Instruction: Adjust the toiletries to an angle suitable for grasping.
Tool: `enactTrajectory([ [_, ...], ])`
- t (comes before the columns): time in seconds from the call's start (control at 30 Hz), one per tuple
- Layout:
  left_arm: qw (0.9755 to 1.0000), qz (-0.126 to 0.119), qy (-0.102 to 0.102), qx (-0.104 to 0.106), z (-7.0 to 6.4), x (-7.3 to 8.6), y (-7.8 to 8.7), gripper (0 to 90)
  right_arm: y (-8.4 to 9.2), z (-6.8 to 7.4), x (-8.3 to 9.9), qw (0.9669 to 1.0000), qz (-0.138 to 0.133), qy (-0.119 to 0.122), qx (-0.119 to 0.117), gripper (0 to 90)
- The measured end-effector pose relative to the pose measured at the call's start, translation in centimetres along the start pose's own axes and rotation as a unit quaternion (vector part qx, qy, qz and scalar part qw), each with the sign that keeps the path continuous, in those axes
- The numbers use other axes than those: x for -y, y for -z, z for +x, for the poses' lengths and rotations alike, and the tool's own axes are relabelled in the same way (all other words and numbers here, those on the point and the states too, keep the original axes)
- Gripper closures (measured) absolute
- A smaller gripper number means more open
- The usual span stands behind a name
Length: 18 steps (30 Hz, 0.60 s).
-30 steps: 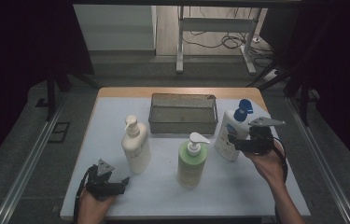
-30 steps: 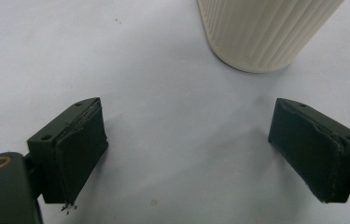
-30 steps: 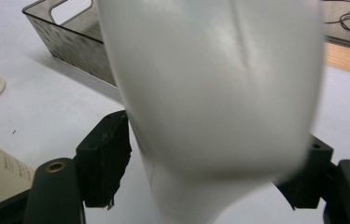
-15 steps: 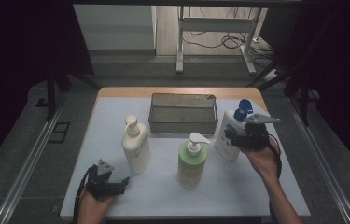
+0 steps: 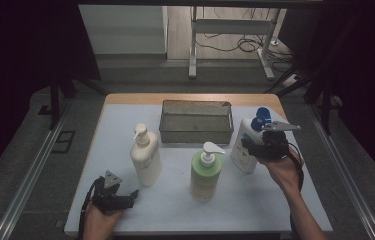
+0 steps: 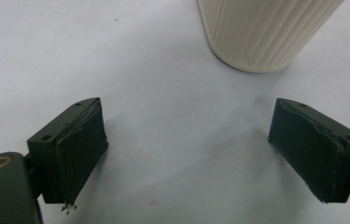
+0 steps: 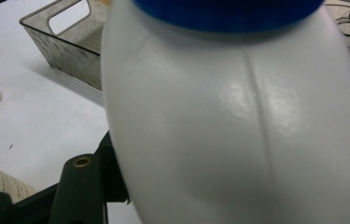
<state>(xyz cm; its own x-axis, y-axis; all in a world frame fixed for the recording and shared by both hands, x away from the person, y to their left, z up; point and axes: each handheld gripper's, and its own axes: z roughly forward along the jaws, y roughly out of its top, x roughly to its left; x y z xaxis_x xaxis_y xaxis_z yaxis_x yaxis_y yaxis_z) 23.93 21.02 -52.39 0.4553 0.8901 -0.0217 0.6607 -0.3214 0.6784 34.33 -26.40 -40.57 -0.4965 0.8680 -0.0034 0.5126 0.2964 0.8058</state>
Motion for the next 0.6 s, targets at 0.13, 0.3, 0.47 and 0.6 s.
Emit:
enactTrajectory([
  [0.13, 1.0000, 0.000, 0.000, 0.000, 0.0, 0.0, 0.0, 10.7, 0.3, 0.5, -0.2, 1.0000, 0.004, 0.007, -0.004, 39.7],
  [0.3, 1.0000, 0.000, 0.000, 0.000, 0.0, 0.0, 0.0, 10.8, 1.0, 1.1, -1.0, 0.9997, 0.001, 0.012, -0.020, 39.8],
  [0.47, 1.0000, 0.000, 0.000, 0.000, 0.0, 0.0, 0.0, 10.8, 1.8, 1.5, -2.0, 0.9994, -0.006, 0.019, -0.027, 39.9],
  [0.6, 1.0000, 0.000, 0.000, 0.000, 0.0, 0.0, 0.0, 10.8, 2.3, 1.9, -2.9, 0.9991, -0.007, 0.027, -0.032, 40.1],
])
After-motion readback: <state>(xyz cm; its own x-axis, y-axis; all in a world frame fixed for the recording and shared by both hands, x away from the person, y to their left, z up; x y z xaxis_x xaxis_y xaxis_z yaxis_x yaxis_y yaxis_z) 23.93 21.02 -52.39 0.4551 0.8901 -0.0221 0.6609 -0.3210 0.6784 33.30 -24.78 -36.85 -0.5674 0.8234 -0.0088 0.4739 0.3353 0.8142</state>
